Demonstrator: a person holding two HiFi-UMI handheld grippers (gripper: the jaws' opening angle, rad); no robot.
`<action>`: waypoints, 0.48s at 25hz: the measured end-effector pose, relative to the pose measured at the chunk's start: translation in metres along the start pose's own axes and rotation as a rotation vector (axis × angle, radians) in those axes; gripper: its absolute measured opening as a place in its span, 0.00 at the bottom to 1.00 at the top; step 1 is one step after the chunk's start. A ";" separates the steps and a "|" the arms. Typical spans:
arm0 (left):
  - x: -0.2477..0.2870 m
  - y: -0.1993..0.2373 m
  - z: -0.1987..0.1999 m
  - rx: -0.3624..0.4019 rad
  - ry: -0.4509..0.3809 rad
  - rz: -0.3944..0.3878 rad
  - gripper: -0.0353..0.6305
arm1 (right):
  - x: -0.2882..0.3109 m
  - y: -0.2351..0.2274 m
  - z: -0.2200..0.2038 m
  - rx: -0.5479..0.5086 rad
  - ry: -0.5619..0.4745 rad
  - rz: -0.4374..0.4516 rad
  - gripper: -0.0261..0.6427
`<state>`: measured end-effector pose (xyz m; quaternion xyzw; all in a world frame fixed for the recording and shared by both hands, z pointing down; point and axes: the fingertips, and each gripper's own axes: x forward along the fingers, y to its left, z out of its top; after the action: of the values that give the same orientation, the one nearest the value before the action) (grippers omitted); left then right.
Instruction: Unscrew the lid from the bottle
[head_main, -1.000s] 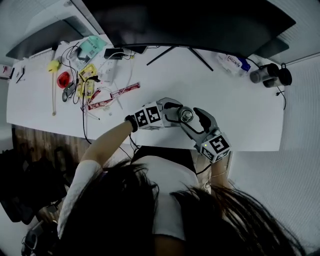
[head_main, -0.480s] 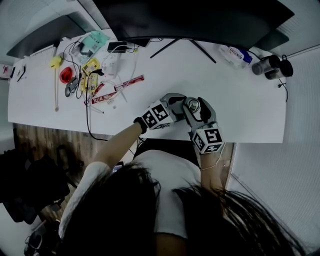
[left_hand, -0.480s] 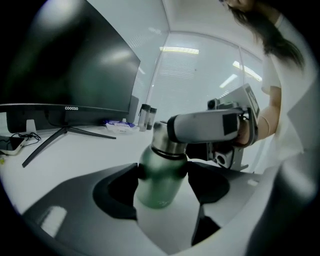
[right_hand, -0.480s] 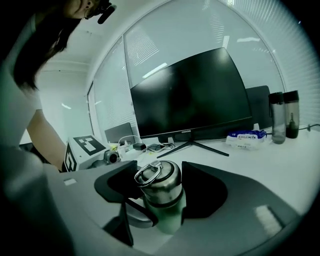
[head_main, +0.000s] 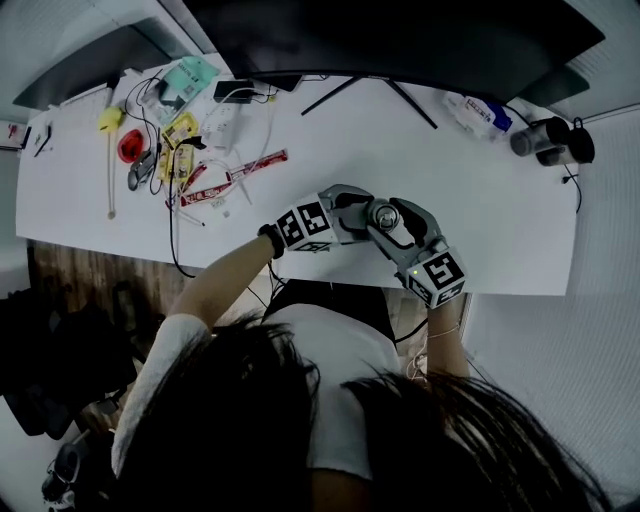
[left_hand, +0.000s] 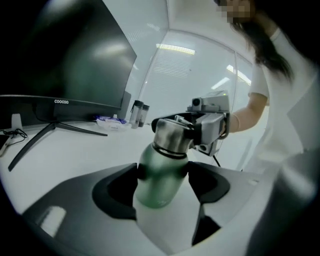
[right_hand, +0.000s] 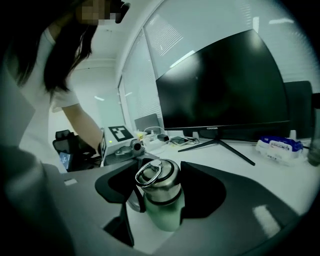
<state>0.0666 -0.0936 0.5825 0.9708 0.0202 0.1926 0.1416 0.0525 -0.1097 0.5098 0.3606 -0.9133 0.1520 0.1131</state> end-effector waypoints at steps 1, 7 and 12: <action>0.000 0.001 -0.001 0.004 0.009 -0.022 0.60 | 0.001 0.001 0.000 -0.013 0.014 0.047 0.44; -0.001 0.002 -0.006 0.077 0.087 -0.139 0.61 | 0.003 0.010 -0.003 -0.080 0.068 0.307 0.44; 0.000 0.001 -0.007 0.124 0.108 -0.215 0.61 | 0.003 0.018 0.000 -0.119 0.112 0.476 0.44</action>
<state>0.0642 -0.0930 0.5888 0.9581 0.1437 0.2269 0.0997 0.0377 -0.0994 0.5076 0.1192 -0.9721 0.1398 0.1455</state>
